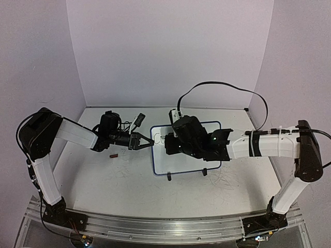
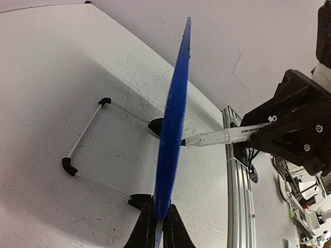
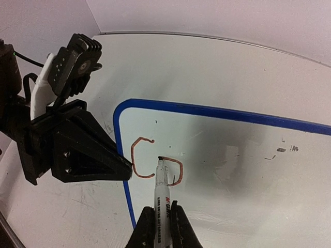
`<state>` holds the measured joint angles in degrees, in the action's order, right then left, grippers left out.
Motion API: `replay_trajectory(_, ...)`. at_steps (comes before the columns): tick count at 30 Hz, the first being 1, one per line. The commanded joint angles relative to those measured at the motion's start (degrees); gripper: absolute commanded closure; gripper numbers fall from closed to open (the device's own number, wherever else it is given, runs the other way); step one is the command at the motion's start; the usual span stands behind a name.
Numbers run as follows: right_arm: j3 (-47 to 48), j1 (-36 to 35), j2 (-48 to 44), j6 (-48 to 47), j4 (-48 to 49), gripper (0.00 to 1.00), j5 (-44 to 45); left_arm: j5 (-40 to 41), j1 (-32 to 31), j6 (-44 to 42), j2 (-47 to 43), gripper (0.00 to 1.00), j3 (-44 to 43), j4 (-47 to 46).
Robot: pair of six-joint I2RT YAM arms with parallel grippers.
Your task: Write a sentence on the whiteboard
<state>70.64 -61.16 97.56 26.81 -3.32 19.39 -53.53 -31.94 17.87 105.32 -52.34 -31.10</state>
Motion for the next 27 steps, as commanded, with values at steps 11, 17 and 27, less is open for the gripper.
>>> replay_trajectory(11,-11.92,0.51,-12.57,-1.04,10.48,1.0,0.37,-2.05,-0.33,0.77,-1.31,1.0,0.94,-0.4)
replay_trajectory(17,-9.53,0.61,-9.31,0.05,8.06,1.0,-0.99,-2.08,-0.28,0.81,-0.74,1.0,0.56,-0.31)
replay_trajectory(27,-6.69,0.6,-6.61,-1.08,7.49,1.0,0.33,-1.99,-0.32,0.85,-1.12,1.0,0.63,-0.14)
